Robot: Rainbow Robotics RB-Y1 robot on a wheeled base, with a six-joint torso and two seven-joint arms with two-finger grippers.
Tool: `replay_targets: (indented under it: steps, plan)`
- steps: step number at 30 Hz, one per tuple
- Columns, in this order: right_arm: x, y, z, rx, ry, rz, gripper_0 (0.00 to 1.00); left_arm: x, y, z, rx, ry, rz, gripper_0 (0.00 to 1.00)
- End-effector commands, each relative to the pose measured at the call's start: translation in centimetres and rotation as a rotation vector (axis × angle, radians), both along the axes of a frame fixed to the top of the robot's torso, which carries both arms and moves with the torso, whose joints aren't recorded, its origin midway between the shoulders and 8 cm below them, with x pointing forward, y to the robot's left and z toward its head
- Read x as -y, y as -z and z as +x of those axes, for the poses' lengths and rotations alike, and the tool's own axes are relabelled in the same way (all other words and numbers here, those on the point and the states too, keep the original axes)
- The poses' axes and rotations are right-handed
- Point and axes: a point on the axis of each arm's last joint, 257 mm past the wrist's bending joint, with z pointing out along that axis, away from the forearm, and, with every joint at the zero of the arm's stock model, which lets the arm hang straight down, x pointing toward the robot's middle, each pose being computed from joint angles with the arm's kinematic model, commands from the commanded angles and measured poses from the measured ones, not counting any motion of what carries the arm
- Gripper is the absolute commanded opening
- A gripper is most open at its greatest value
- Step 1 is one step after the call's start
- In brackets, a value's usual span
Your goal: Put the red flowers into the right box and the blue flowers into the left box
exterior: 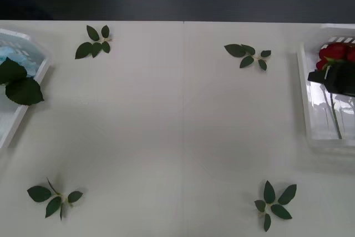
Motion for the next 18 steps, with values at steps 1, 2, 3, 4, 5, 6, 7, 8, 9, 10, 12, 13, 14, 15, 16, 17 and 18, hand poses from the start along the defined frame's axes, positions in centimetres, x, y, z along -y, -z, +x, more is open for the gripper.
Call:
replay_targets:
  steps: [1, 2, 3, 4, 5, 6, 7, 8, 9, 10, 12, 13, 14, 15, 16, 17, 18]
  plan:
    - [2.2, 1.4, 0.2, -0.022, 0.070, -0.050, 0.99, -4.7, -0.3, -1.3, -0.011, -0.108, 0.112, 0.00]
    - [2.7, 2.0, 0.3, -0.031, 0.084, -0.055, 0.99, -6.0, 0.0, -1.8, -0.021, -0.141, 0.127, 0.00]
    - [2.9, 2.2, 0.3, -0.035, 0.087, -0.056, 0.99, -6.5, 0.2, -2.0, -0.029, -0.154, 0.136, 0.00]
    - [2.8, 2.6, 0.5, -0.039, 0.084, -0.057, 0.98, -7.5, 0.8, -2.4, -0.045, -0.178, 0.153, 0.00]
    - [2.7, 2.7, 0.7, -0.038, 0.080, -0.056, 0.98, -8.3, 1.2, -2.8, -0.058, -0.199, 0.165, 0.00]
    - [2.5, 2.8, 0.9, -0.034, 0.075, -0.054, 0.98, -9.2, 1.7, -3.2, -0.070, -0.224, 0.182, 0.00]
    - [2.3, 2.9, 1.0, -0.030, 0.069, -0.053, 0.99, -10.0, 2.0, -3.5, -0.078, -0.245, 0.195, 0.00]
    - [2.1, 2.8, 1.1, -0.026, 0.064, -0.052, 0.99, -10.9, 2.5, -3.7, -0.082, -0.272, 0.208, 0.00]
    - [2.1, 2.8, 1.1, -0.026, 0.064, -0.052, 0.98, -11.6, 2.8, -3.9, -0.085, -0.294, 0.220, 0.00]
    - [2.1, 2.8, 1.1, -0.026, 0.064, -0.052, 0.99, -12.2, 2.9, -4.0, -0.083, -0.311, 0.230, 0.00]
    - [1.9, 2.9, 1.0, -0.028, 0.057, -0.050, 0.99, -14.1, 3.1, -4.1, -0.063, -0.373, 0.259, 0.00]
    - [1.7, 3.0, 1.0, -0.031, 0.052, -0.051, 0.99, -14.9, 3.1, -4.1, -0.053, -0.399, 0.272, 0.00]
    - [1.6, 3.0, 1.0, -0.031, 0.048, -0.050, 0.99, -15.5, 3.1, -4.0, -0.046, -0.419, 0.285, 0.00]
    - [1.5, 3.0, 1.0, -0.033, 0.043, -0.049, 0.99, -16.2, 3.3, -3.9, -0.039, -0.440, 0.306, 0.00]
    - [1.2, 3.0, 0.9, -0.033, 0.035, -0.044, 0.99, -16.6, 3.2, -3.9, -0.034, -0.453, 0.316, 0.00]
    - [0.4, 2.9, 0.8, -0.033, 0.012, -0.030, 0.99, -17.5, 3.3, -3.8, -0.028, -0.478, 0.342, 0.00]
    - [-0.1, 2.8, 0.8, -0.032, -0.001, -0.025, 0.98, -17.8, 3.5, -3.8, -0.029, -0.486, 0.352, 0.00]
